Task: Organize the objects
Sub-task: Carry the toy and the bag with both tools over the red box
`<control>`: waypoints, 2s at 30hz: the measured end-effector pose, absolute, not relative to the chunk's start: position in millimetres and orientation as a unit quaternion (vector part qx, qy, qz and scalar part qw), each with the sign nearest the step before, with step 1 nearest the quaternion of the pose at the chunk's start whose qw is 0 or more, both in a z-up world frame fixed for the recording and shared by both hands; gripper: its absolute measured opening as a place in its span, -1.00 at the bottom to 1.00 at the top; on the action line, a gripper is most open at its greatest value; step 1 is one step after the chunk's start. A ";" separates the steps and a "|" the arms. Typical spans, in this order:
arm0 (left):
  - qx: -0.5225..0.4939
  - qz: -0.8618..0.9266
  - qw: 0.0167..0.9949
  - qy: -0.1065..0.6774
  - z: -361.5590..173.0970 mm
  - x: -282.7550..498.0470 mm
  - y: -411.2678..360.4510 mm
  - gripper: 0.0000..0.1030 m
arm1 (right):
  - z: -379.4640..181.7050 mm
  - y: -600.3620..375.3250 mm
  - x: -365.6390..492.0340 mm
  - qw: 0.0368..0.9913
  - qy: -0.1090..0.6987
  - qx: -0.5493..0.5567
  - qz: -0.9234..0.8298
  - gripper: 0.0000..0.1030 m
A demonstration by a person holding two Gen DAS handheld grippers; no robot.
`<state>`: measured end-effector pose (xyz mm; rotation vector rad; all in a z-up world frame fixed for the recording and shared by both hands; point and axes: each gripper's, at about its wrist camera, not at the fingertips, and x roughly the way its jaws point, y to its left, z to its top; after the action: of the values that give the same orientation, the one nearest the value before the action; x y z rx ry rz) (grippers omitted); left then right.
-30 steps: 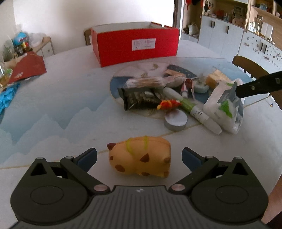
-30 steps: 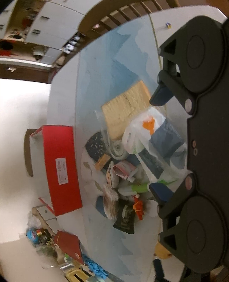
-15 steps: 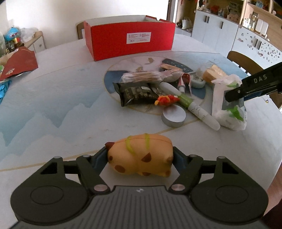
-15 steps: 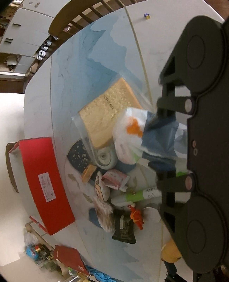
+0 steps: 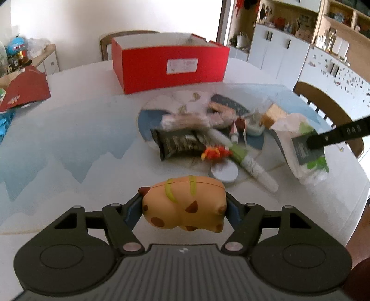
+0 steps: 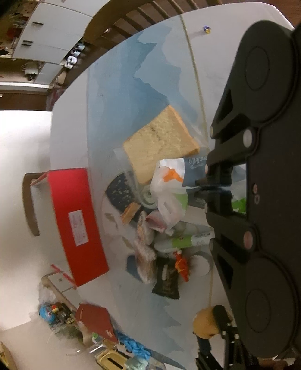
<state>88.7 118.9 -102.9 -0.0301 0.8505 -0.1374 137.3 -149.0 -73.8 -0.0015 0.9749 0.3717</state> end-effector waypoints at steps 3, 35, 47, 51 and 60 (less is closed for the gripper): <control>-0.018 -0.067 0.913 0.401 -90.9 97.1 122.8 0.39 | -60.5 -149.2 140.1 0.873 0.451 -0.001 0.185 -0.96; 0.055 -0.118 0.937 0.323 43.3 286.7 168.2 0.40 | 48.0 -98.8 288.9 0.897 0.368 -0.026 0.244 -0.96; 0.081 -0.137 0.919 0.360 17.5 387.4 177.5 0.40 | 38.0 -49.4 365.0 0.904 0.364 -0.046 0.219 -0.96; 0.098 -0.149 0.912 0.370 5.1 415.9 172.3 0.40 | 31.6 -36.8 386.4 0.904 0.368 -0.049 0.212 -0.96; 0.125 -0.176 0.887 0.408 -34.2 471.3 158.2 0.40 | -0.2 -4.4 423.7 0.893 0.395 -0.072 0.201 -0.96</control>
<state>471.3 158.2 -34.2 0.2607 0.8487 -0.3649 423.7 -4.4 -0.2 -0.1503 0.8191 0.4176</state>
